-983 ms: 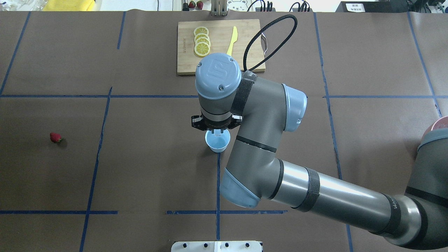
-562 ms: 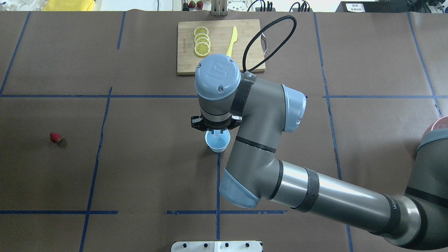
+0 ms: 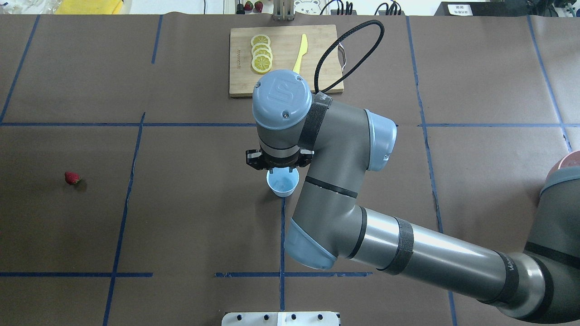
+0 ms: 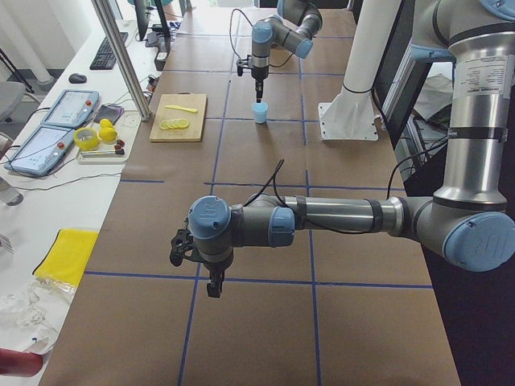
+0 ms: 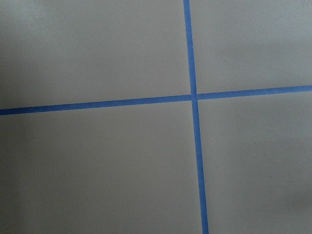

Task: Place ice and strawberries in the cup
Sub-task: 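Open the right gripper to drop the ice cube into the cup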

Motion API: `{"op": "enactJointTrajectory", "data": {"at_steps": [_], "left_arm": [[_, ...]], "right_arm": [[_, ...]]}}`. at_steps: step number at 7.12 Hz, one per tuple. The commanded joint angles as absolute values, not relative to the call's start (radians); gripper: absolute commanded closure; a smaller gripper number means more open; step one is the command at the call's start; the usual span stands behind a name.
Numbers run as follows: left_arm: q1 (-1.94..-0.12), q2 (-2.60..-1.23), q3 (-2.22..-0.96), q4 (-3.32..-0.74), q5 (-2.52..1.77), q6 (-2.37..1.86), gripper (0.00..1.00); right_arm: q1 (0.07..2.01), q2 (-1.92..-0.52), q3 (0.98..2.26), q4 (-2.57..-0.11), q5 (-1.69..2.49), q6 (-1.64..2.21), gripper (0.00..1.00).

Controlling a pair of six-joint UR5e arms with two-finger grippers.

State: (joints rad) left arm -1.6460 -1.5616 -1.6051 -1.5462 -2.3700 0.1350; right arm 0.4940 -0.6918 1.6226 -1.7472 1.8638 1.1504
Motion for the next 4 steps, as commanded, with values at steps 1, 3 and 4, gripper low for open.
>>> {"op": "enactJointTrajectory", "data": {"at_steps": [1, 3, 4], "left_arm": [[-1.646, -1.563, -1.606, -1.548, -2.370, 0.135, 0.00], [-1.646, -1.568, -1.609, -1.548, -2.370, 0.133, 0.00], [-1.646, -1.572, -1.609, -1.548, -2.370, 0.133, 0.00]], "right_arm": [[0.494, -0.692, 1.624, -1.746, 1.862, 1.158, 0.13], [0.495, -0.692, 1.643, -1.746, 1.856, 1.170, 0.00], [0.497, -0.693, 1.649, -1.746, 1.856, 1.178, 0.00]]}}
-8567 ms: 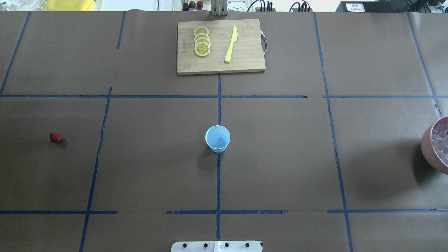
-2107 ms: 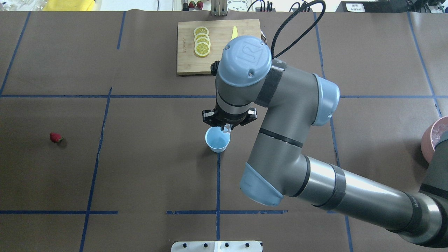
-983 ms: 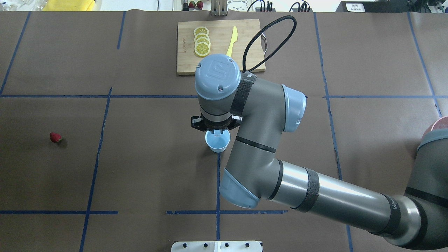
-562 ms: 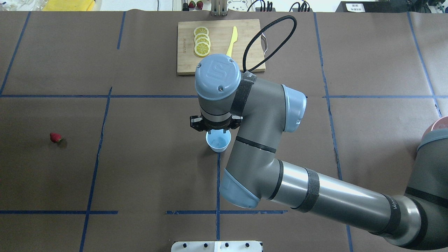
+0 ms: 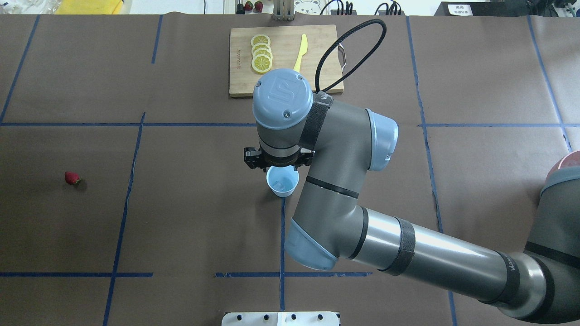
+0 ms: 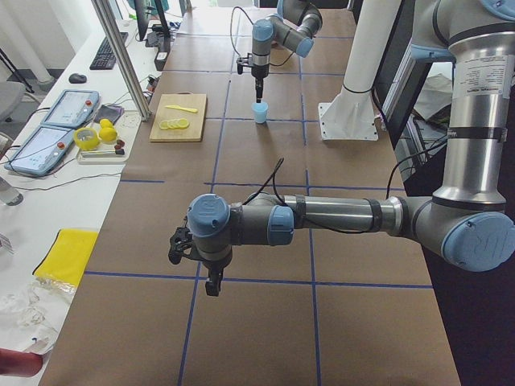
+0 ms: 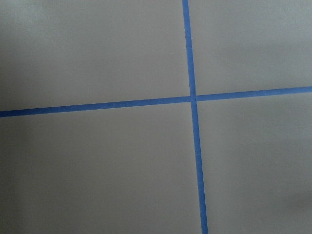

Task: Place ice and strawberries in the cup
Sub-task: 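Open the right gripper to drop the ice cube into the cup, then move the empty right gripper back toward the pink ice bowl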

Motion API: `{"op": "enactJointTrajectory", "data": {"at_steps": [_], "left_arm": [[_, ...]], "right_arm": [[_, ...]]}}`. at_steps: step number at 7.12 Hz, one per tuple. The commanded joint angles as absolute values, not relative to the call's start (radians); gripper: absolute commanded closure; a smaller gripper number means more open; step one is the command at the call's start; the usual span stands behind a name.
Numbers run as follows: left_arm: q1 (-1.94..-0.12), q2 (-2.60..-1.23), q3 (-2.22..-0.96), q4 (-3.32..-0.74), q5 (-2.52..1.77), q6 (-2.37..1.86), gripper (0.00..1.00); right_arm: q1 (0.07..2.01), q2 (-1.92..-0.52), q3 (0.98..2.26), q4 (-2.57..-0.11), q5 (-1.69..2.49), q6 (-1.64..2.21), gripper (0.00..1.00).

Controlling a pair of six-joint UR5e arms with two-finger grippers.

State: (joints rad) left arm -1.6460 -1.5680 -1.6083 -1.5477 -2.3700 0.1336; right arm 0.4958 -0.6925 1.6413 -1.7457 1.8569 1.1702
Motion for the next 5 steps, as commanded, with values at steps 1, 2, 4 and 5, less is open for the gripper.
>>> {"op": "enactJointTrajectory", "data": {"at_steps": [1, 2, 4, 5], "left_arm": [[-1.646, -1.572, -1.609, -1.548, -2.370, 0.133, 0.00], [-1.644, -1.575, -1.609, -1.548, -2.370, 0.127, 0.00], [-1.644, -1.578, -1.612, -1.549, -2.370, 0.120, 0.00], [-1.644, -1.580, -1.621, -1.546, -2.370, 0.118, 0.00]], "right_arm": [[0.526, -0.701, 1.678, -1.749, 1.874, 1.178, 0.00], [0.558, -0.731, 1.724, -1.758, 1.912, 1.180, 0.00], [0.661, -0.936, 1.982, -1.822, 1.960, 1.152, 0.00], [0.714, -1.010, 2.059, -1.822, 1.980, 1.105, 0.00]]}}
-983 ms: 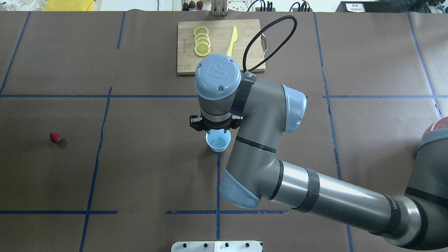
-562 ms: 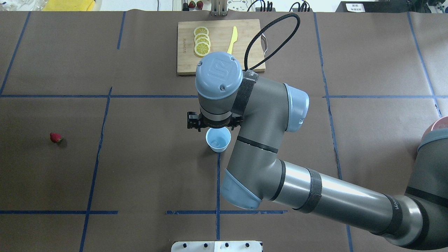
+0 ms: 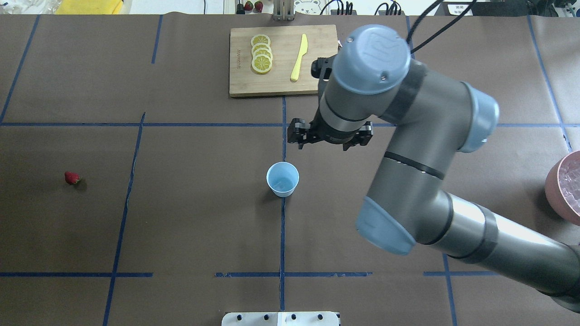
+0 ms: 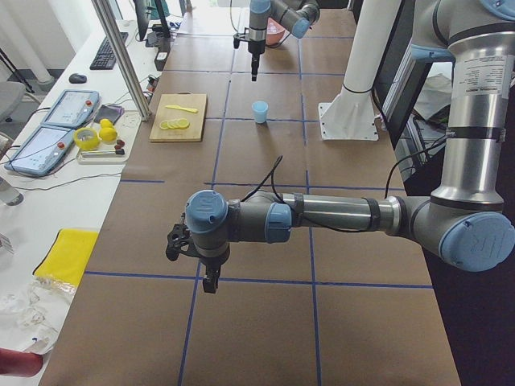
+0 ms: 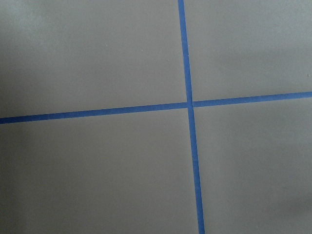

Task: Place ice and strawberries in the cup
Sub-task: 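Move the empty right gripper back toward the pink ice bowl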

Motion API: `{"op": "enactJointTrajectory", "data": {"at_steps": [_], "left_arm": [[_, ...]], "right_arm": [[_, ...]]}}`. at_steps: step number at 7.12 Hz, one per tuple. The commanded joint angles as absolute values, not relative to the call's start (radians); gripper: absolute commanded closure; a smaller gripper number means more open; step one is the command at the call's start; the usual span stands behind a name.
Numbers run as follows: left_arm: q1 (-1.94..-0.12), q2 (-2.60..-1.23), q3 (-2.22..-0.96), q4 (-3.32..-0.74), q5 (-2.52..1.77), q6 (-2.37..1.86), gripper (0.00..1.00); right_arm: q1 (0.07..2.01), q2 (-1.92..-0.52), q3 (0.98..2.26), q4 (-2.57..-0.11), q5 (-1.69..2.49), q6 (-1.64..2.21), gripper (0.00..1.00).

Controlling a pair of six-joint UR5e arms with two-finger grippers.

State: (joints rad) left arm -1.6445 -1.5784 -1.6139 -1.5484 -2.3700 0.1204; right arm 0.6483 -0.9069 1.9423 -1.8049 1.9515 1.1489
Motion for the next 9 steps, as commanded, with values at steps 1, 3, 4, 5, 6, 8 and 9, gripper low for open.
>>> {"op": "enactJointTrajectory", "data": {"at_steps": [1, 3, 4, 5, 6, 8, 9], "left_arm": [[-1.643, -1.580, -1.626, -1.546, -2.370, 0.118, 0.00], [-1.643, -1.580, -1.626, -1.546, -2.370, 0.118, 0.00], [-1.643, -1.580, -1.626, -1.546, -2.370, 0.118, 0.00], [-1.643, -1.580, -1.626, -1.546, -2.370, 0.118, 0.00], [-1.643, -1.578, -1.628, -1.546, -2.370, 0.118, 0.00], [-1.641, -1.578, -1.629, -1.546, -2.388, 0.118, 0.00], [-1.643, -1.577, -1.634, -1.545, -2.414, 0.117, 0.00]], "right_arm": [[0.770, -1.097, 2.113, -1.821, 2.012, 1.015, 0.00], [0.831, -1.326, 2.222, -1.809, 2.034, 0.899, 0.00], [0.866, -1.413, 2.232, -1.771, 2.034, 0.832, 0.00], [0.917, -1.559, 2.230, -1.644, 2.054, 0.749, 0.00], [1.018, -1.692, 2.192, -1.483, 2.154, 0.664, 0.00], [1.135, -1.798, 2.043, -1.315, 2.238, 0.463, 0.00], [1.144, -1.799, 2.010, -1.312, 2.238, 0.433, 0.00]]}}
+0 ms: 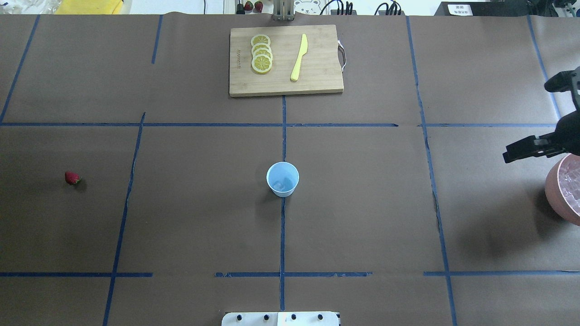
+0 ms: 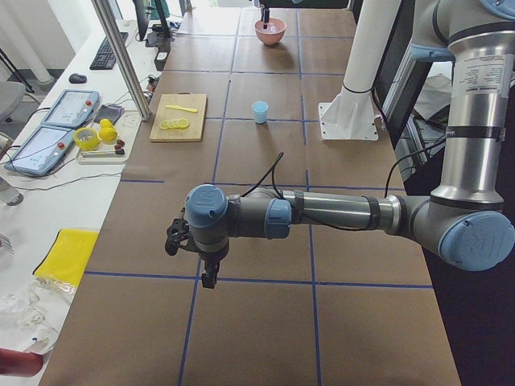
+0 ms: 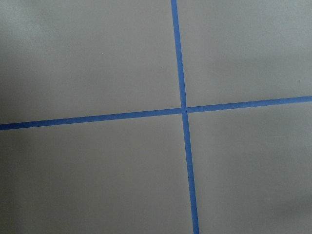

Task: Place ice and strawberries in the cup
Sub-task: 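Move the empty right gripper back toward the pink ice bowl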

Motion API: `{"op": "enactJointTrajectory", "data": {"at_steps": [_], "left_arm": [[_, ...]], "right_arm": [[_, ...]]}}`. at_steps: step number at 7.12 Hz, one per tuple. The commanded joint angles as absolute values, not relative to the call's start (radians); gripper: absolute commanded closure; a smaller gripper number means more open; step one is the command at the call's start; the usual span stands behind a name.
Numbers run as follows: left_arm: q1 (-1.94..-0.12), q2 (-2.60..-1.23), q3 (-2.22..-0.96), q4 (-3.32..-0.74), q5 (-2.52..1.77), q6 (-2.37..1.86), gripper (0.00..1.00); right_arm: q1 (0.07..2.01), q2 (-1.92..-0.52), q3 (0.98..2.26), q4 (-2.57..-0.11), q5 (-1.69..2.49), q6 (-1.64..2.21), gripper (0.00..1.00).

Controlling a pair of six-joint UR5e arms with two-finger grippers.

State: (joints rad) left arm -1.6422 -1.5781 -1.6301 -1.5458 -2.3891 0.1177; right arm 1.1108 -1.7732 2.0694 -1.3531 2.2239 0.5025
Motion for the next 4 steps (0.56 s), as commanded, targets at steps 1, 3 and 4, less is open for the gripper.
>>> {"op": "enactJointTrajectory", "data": {"at_steps": [1, 3, 4], "left_arm": [[-1.643, -1.575, -1.646, -1.543, -2.414, 0.117, 0.00], [-1.643, -1.575, -1.652, -1.545, -2.414, 0.109, 0.00], [-1.643, -1.571, -1.667, -1.543, -2.414, 0.098, 0.00]], "right_arm": [[1.146, -1.802, 2.003, -1.312, 2.237, 0.430, 0.00], [1.170, -1.862, 1.974, -1.312, 2.238, 0.242, 0.01], [1.183, -1.864, 1.945, -1.312, 2.238, 0.221, 0.02]]}}
